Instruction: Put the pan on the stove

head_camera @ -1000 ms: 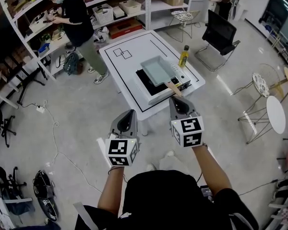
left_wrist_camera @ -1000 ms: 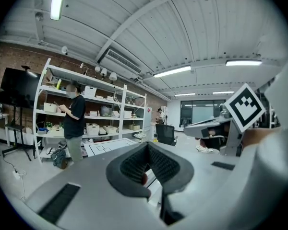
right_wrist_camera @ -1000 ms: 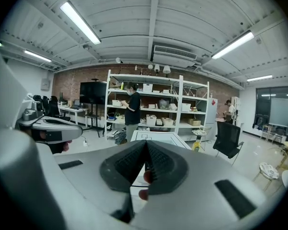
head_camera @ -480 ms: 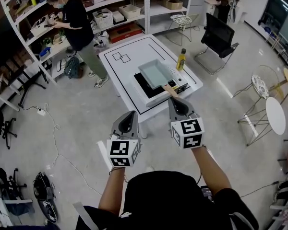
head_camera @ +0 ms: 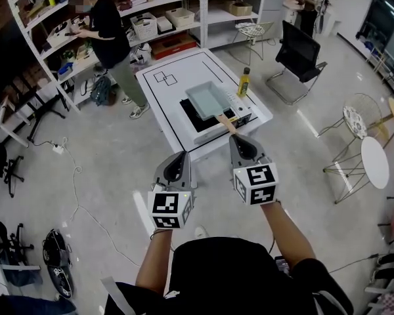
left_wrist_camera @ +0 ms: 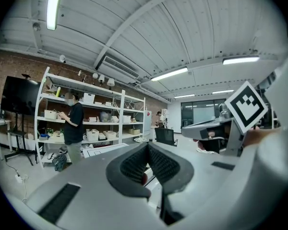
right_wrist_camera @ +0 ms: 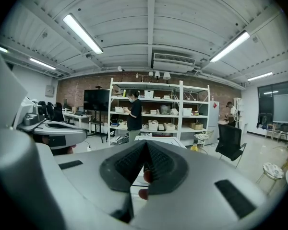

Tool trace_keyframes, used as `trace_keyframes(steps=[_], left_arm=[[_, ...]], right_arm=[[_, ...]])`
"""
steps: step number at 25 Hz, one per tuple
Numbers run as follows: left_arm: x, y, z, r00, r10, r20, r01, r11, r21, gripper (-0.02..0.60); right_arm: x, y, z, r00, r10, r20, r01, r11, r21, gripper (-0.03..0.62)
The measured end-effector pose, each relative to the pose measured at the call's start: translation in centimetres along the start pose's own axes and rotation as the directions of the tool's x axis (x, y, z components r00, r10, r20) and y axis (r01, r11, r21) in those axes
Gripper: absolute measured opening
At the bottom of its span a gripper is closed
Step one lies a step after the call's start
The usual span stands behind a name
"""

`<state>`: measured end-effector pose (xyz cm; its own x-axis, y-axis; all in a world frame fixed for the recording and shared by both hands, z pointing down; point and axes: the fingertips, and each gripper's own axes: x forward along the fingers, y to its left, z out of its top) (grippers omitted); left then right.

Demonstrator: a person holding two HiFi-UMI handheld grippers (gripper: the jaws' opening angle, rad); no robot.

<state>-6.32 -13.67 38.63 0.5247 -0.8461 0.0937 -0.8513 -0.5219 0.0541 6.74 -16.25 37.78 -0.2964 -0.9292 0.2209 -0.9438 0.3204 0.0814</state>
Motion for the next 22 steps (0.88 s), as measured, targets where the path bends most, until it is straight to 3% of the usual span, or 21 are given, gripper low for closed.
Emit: trace_keyframes(steps=[22], left_arm=[[-3.7, -4.7, -0.1, 0.999, 0.033, 0.010, -0.033, 0.999, -0.027, 0.008]], right_arm=[[-6.0, -0.4, -0.9, 1.000, 0.024, 0.012, -0.024, 1.000, 0.006, 0.003]])
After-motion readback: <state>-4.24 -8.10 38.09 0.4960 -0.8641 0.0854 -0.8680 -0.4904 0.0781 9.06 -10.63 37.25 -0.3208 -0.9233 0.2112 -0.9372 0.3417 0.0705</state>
